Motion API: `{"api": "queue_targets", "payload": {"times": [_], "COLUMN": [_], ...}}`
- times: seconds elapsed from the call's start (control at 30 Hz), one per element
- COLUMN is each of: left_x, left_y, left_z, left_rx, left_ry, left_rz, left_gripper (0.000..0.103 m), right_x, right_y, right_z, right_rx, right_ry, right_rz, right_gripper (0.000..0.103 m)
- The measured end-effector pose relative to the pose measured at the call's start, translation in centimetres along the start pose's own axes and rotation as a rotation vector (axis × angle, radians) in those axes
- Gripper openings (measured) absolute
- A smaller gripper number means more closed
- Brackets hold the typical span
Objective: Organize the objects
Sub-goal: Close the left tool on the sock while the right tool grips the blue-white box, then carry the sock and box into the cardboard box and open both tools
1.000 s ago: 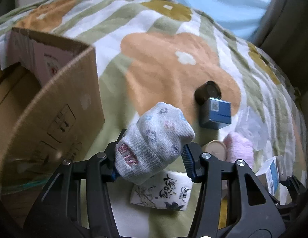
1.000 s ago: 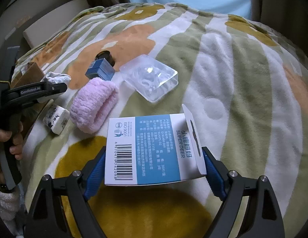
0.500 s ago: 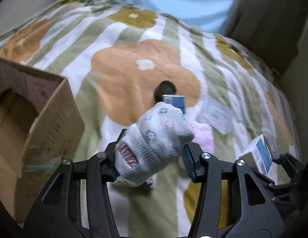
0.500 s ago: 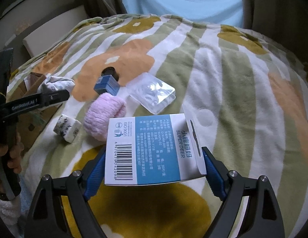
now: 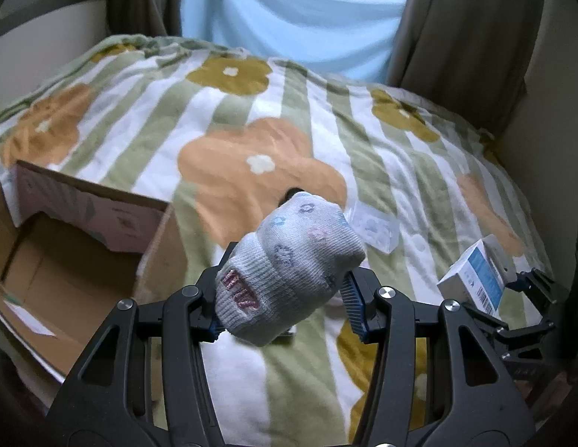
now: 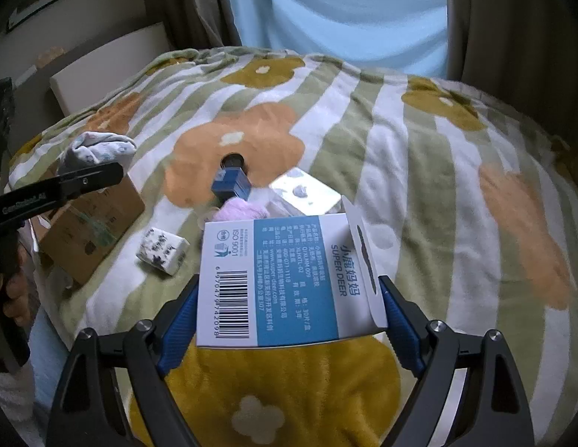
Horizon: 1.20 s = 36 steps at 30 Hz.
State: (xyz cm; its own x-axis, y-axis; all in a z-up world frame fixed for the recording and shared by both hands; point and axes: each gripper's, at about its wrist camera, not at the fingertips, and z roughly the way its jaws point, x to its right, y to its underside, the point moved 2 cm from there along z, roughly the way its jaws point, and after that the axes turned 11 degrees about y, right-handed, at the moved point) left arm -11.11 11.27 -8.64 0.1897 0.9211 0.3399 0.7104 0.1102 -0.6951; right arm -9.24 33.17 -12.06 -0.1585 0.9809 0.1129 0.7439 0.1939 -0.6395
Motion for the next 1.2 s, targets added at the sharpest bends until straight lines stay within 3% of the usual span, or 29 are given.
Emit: {"api": "queue_targets", "payload": {"times": [0.57, 1.2], "left_x": [-5.9, -20.4], "left_y": [-4.2, -6.4], "left_z": [-6.8, -12.1], "left_rx": [0.065, 0.085], "left_ry": [-0.056, -0.182], "left_rz": [0.055, 0.032], "left_gripper": [0.046, 0.047], "right_x": [-5.8, -22.2], "right_y": [-4.4, -12.3], "right_z": [-3.8, -3.9], "right_rx": [0.048, 0.088], "right_ry": [0.016, -0.124], "right_rz": [-0.040, -0.174], "right_gripper": [0.086, 0.086]}}
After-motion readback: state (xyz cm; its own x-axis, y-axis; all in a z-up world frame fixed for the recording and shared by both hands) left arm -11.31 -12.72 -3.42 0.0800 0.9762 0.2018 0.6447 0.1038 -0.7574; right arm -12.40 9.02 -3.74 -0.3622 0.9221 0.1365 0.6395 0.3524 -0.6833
